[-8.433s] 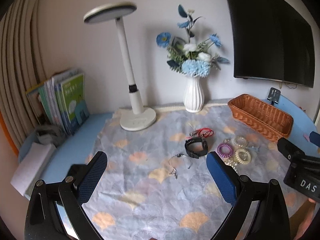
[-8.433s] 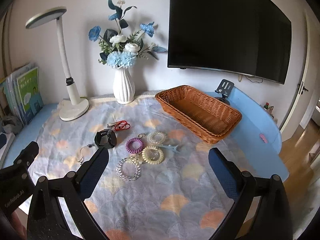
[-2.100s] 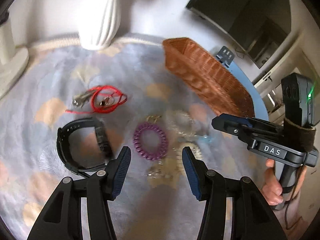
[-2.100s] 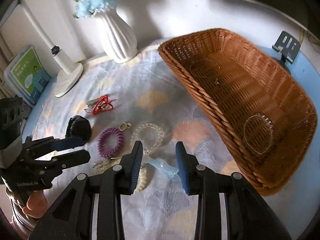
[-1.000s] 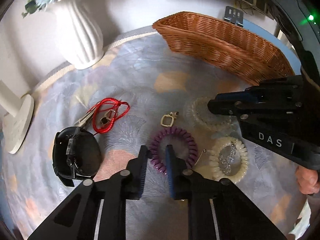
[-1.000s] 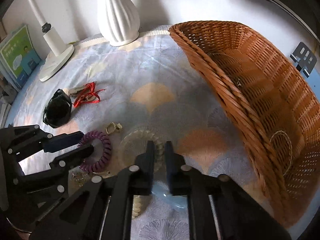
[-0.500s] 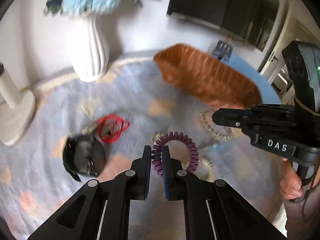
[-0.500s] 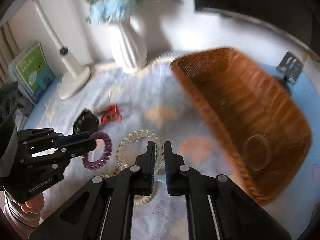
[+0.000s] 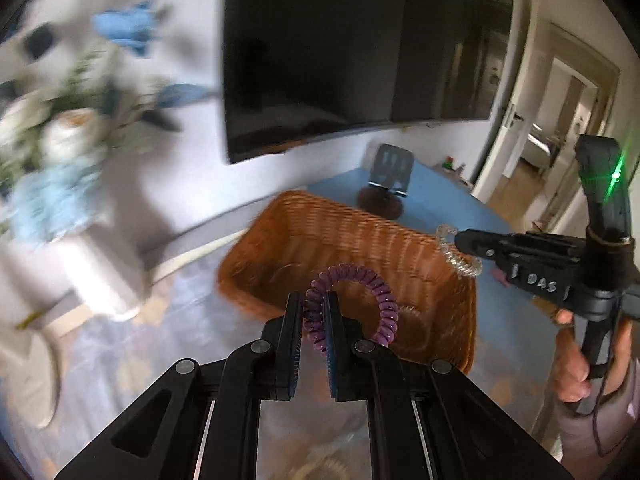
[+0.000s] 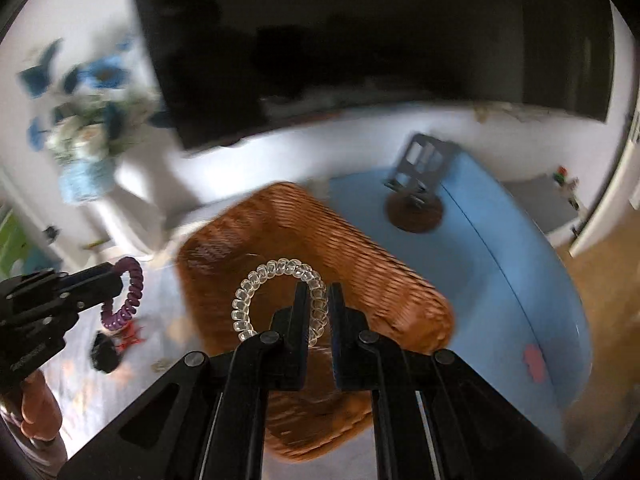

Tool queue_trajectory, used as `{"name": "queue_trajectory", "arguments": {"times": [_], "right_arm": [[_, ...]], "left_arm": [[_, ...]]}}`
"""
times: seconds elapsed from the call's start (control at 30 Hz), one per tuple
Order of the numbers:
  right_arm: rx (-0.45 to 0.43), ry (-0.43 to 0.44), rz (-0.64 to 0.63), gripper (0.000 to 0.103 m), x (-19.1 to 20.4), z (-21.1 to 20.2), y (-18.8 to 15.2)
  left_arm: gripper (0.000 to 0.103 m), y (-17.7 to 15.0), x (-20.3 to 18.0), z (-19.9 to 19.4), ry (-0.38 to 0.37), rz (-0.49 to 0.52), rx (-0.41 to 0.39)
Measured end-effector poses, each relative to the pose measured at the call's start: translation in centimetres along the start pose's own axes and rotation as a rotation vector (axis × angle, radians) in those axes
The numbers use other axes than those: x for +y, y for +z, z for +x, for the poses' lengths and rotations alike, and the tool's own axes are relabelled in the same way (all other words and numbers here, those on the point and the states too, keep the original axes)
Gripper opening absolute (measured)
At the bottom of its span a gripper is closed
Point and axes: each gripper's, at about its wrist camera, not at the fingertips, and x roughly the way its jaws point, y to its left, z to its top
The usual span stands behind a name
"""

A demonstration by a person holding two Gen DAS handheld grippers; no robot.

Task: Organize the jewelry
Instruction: 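Carry both items into the wicker basket and open both grippers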

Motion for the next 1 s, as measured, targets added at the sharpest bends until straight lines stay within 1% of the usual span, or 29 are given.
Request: {"name": "queue_trajectory", "arguments": {"times": [0.07,0.1,0.17,0.27,0.33,0.43,0.57,0.73,0.77,0.8,0.87,0.93,0.97,1.0], "right_arm": [[0.055,-0.032,0.029,0.01,-1.3,1.8,0.0],[0.092,-0.039,0.048,0.01,-2.0,3.2,-0.1],[0.136,-0.032,0.07,0.01,-2.7,4.8,-0.4],[0.167,-0.032,0.068,0.01,-2.6,6.5,-0.8],[0.179,-0.039,0.064,0.01,-2.3,7.2,-0.9],[0.209,-0.07,0.051,0.01,-2.0,8.1,-1.1],[0.252,-0.078,0.048,0.01,-2.2,9.3,-1.6],[0.274,-0.07,0.066,0.011,-2.4,9.8,-1.9],[0.28,-0.067,0.075,0.011,-2.5,9.8,-1.8],[0.285,-0.053,0.086,0.011,-2.7,9.9,-1.8],[0.286,-0.029,0.123,0.012,-3.2,9.4,-1.8],[0.277,-0.032,0.146,0.013,-3.7,8.6,-1.8],[0.27,-0.039,0.152,0.014,-3.7,8.0,-1.9],[0.266,-0.045,0.154,0.015,-3.7,7.4,-2.0]], "left_arm": [[0.01,0.7,-0.9,2.3,-0.002,0.011,0.032],[0.01,0.9,-1.2,4.0,-0.015,0.01,0.06],[0.01,0.9,-1.7,6.3,-0.033,0.007,0.098],[0.01,0.5,-2.4,9.2,-0.025,0.014,0.151],[0.01,0.1,-2.6,10.8,-0.001,0.016,0.171],[0.01,-0.2,-2.7,12.3,-0.004,0.003,0.195],[0.01,-0.6,-2.8,13.0,-0.01,-0.005,0.204],[0.011,-0.7,-2.7,13.1,-0.006,-0.006,0.201],[0.012,-0.8,-2.7,13.0,-0.006,-0.006,0.198],[0.016,-0.9,-2.7,12.7,-0.011,-0.009,0.194],[0.02,-1.1,-2.4,11.7,-0.024,-0.019,0.166],[0.026,-1.0,-2.3,10.1,-0.049,-0.028,0.126],[0.032,-1.0,-2.3,9.2,-0.058,-0.033,0.107],[0.036,-1.0,-2.2,8.0,-0.064,-0.037,0.085]]}}
